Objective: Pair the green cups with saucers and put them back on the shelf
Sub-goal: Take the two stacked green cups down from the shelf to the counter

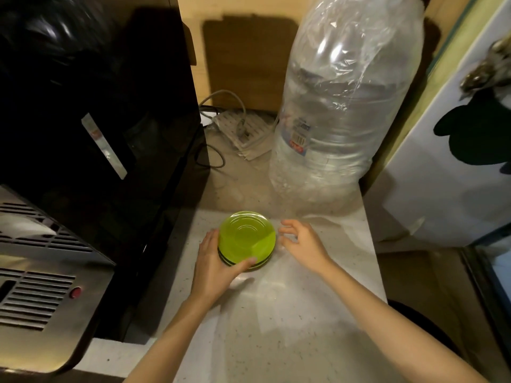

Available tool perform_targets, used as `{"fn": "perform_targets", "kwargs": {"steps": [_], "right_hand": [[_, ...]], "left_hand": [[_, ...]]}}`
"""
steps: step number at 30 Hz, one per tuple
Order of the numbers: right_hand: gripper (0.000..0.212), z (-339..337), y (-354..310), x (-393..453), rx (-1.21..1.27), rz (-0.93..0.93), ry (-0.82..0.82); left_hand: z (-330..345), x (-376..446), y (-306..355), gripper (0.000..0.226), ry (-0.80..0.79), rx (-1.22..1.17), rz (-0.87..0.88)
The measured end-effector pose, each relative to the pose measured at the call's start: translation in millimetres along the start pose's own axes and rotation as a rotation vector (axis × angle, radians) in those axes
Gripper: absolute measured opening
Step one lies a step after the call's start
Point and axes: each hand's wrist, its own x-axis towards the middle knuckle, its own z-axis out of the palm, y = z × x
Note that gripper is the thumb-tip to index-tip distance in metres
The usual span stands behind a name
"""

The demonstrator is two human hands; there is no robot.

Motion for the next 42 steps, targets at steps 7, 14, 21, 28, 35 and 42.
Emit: {"fn": "perform_targets", "kwargs": {"steps": [7, 14, 21, 28, 35, 42], "right_hand": [[0.049, -59.3, -54.6, -0.1, -0.022, -0.059, -0.026], [0.055, -148.5, -122.3, -30.2, -0.229, -0.18, 0.015], [0.048, -234.1, -187.4, -61.6, -0.394, -0.352, 0.156], [0.049, -298.6, -247.5, -85.8, -0.499, -0.517, 0.326], [0.049, -357.0, -315.8, -104.1, -0.564, -0.645, 0.523], [0.046, -411.0, -369.2, -102.2, -0.564, -0.756, 0.694]], "left_hand": [[-34.1, 37.8, 75.6, 0.082, -0.156, -0.023, 0.132], [-62.5, 67.2, 183.3, 0.063, -0.405, 0.305, 0.351], [-108.7, 65.3, 295.8, 0.049, -0.469, 0.269, 0.521], [-152.2, 53.8, 384.6, 0.058, -0.448, 0.181, 0.682], [-197.9, 43.1, 463.4, 0.056, -0.215, 0.151, 0.868], [-226.2, 50.5, 521.8, 0.063, -0.174, 0.071, 0.894]]}}
